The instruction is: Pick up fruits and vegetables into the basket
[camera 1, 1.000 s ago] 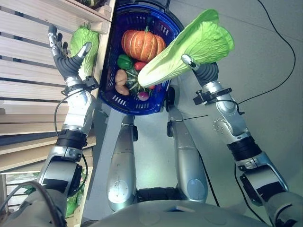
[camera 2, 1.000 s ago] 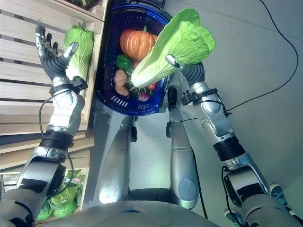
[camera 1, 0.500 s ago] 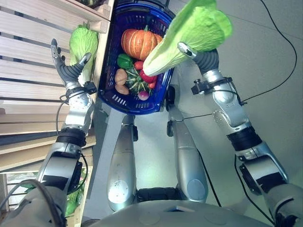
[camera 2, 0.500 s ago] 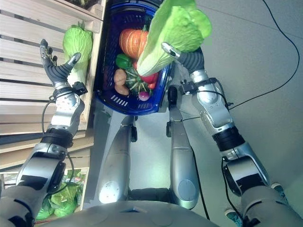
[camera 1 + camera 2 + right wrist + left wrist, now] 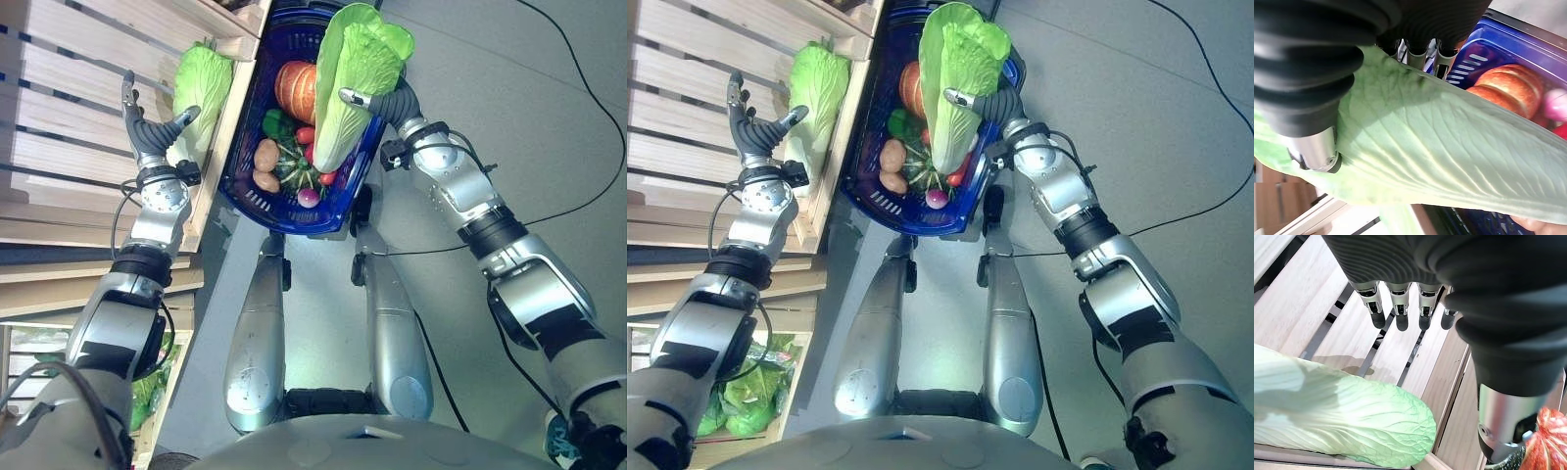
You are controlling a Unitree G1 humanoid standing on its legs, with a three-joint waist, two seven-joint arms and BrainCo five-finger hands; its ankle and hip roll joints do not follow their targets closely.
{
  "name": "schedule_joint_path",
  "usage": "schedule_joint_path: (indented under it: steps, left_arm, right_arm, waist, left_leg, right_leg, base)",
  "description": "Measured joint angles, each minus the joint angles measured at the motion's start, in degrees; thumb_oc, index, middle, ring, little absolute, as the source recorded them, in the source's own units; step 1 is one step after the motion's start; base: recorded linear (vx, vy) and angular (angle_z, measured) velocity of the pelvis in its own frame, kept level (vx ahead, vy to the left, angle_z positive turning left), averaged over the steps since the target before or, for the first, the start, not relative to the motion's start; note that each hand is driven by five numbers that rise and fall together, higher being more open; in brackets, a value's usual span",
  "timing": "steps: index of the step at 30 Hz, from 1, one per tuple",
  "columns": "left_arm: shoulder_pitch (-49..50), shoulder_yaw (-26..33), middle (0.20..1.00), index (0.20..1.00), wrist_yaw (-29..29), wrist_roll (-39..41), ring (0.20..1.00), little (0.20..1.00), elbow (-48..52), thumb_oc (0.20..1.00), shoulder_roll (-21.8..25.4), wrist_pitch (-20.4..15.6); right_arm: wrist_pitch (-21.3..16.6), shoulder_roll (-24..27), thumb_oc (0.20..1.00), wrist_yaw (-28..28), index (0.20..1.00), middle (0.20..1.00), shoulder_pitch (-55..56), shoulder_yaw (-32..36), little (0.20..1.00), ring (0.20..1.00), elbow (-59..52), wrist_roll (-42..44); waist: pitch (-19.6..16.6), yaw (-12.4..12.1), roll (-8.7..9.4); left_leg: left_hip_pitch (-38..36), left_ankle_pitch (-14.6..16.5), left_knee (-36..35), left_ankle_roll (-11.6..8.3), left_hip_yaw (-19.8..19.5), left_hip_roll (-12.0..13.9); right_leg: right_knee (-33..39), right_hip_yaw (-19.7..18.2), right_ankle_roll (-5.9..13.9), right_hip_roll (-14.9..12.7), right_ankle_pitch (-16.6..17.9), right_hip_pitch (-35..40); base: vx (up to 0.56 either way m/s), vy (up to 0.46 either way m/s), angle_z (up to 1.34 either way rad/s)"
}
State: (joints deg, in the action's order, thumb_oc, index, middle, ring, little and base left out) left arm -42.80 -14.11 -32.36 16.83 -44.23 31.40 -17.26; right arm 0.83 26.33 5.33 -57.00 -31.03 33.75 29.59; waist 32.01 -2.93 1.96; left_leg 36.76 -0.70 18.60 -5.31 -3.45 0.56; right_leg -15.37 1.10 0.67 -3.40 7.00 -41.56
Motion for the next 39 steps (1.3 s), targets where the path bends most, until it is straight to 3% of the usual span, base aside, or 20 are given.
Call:
schedule_joint_path:
  steps: [14,33,34,35,36,39]
  left_arm:
    - [-4.36,-4.36,1.0,1.0,2.49,0.08,1.0,1.0,-2.8,1.0,0.18,0.76]
    - [-5.34,-6.67,1.0,1.0,1.22,0.08,1.0,1.0,-3.28,1.0,-1.57,-0.55]
    - [-5.34,-6.68,1.0,1.0,1.2,0.08,1.0,1.0,-3.28,1.0,-1.58,-0.55]
    - [-5.33,-6.8,1.0,1.0,1.16,0.08,1.0,1.0,-3.29,1.0,-1.62,-0.55]
    - [-5.33,-7.04,1.0,1.0,1.13,0.08,1.0,1.0,-3.29,1.0,-1.63,-0.55]
    - [-5.33,-7.83,1.0,1.0,1.01,0.06,1.0,1.0,-3.29,1.0,-1.65,-0.57]
  right_arm:
    - [2.98,-2.95,0.2,-3.3,0.2,0.2,-6.81,-0.26,0.2,0.2,24.26,5.32]
    - [2.22,-5.23,0.2,-4.74,0.2,0.2,-9.26,3.33,0.2,0.2,33.09,7.47]
    - [2.25,-5.33,0.423,-4.45,0.423,0.423,-9.26,3.34,0.423,0.423,33.34,7.44]
    - [2.57,-5.5,0.871,-4.19,0.871,0.871,-9.26,3.33,0.871,0.871,33.64,7.46]
    - [2.81,-5.59,1.0,-4.05,1.0,1.0,-9.26,3.34,1.0,1.0,33.66,7.46]
    - [2.91,-6.05,1.0,-4.05,1.0,1.0,-9.26,3.52,1.0,1.0,33.76,7.47]
  waist:
    - [0.1,-2.08,-1.22]
    - [0.07,-3.02,-2.13]
    - [0.1,-3.14,-2.18]
    - [0.11,-3.26,-2.22]
    - [0.11,-3.31,-2.23]
    - [0.11,-3.28,-2.24]
  left_leg:
    - [1.78,-0.71,0.95,0.14,-1.64,-0.77]
    - [5.57,-1.57,1.56,0.1,-2.5,-1.72]
    - [5.78,-1.58,1.76,0.12,-2.6,-1.7]
    - [5.85,-1.58,1.85,0.12,-2.74,-1.69]
    - [5.85,-1.58,1.85,0.12,-2.74,-1.69]
    - [5.85,-1.57,1.89,0.12,-2.75,-1.69]
  right_leg:
    - [-0.87,1.67,-0.39,-0.93,-0.28,-0.92]
    - [-3.16,2.41,-0.56,-2.0,-0.44,-5.03]
    - [-3.21,2.53,-0.56,-1.99,-0.44,-5.14]
    - [-3.24,2.63,-0.58,-1.97,-0.44,-5.15]
    - [-3.26,2.62,-0.58,-1.97,-0.44,-5.15]
    - [-3.33,2.62,-0.57,-1.98,-0.44,-5.15]
  base:
    - [0.02,-0.004,0.06]
    - [0.0,0.007,0.02]
    - [0.0,0.0,0.0]
    - [0.0,0.0,0.0]
    - [0.0,0.0,0.0]
    - [0.0,0.0,0.0]
